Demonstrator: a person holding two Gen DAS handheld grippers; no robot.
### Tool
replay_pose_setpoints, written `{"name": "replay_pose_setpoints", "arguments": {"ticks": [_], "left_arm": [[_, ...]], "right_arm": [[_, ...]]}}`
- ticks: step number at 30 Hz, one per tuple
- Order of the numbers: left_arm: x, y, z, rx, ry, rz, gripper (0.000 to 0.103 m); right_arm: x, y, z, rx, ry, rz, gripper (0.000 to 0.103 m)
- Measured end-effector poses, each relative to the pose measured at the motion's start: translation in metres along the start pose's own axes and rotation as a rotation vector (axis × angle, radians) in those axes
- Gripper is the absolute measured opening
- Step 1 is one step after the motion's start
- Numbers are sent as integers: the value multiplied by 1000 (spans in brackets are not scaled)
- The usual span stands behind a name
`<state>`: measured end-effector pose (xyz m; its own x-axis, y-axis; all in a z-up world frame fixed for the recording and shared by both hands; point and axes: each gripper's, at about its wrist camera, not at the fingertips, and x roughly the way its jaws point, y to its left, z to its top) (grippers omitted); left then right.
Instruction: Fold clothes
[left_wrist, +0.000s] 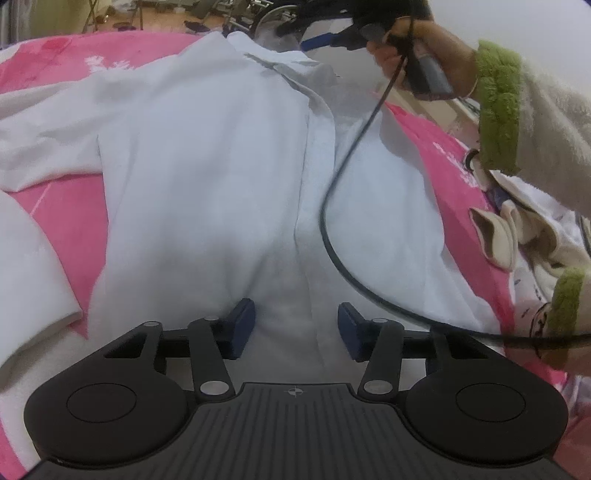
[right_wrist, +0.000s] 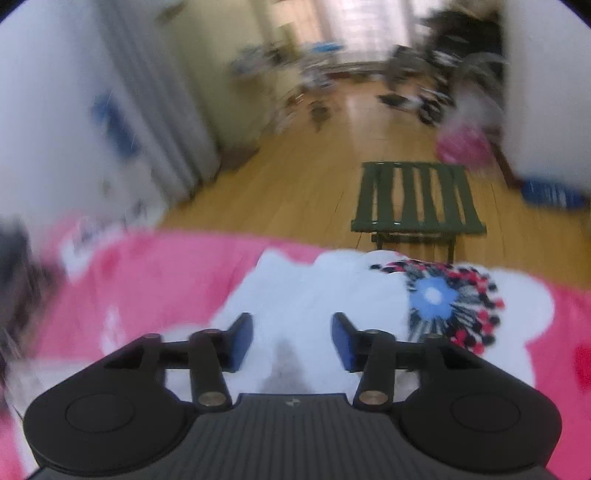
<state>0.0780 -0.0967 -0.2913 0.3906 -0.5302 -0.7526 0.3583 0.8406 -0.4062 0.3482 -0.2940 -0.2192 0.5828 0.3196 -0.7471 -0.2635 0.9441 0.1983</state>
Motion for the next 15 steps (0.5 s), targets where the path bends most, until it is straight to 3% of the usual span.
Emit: {"name": "replay_pose_setpoints", "arguments": {"ticks": [2, 4, 6, 11, 15], "left_arm": [[0, -1, 0, 0, 3, -4, 45], [1, -2, 0, 2, 11, -17, 42], [1, -2, 0, 3, 18, -27, 41], [1, 1, -2, -2, 22, -54, 39], [1, 4, -2, -25, 30, -80, 25]], "right_arm": [[14, 22, -4, -125, 8, -79, 53], [27, 29, -7, -155, 22, -118, 50], [41, 26, -7, -127, 42, -124, 43], [42, 6, -8, -11, -1, -113, 4], [18, -13, -6, 96, -88, -72, 0]]}}
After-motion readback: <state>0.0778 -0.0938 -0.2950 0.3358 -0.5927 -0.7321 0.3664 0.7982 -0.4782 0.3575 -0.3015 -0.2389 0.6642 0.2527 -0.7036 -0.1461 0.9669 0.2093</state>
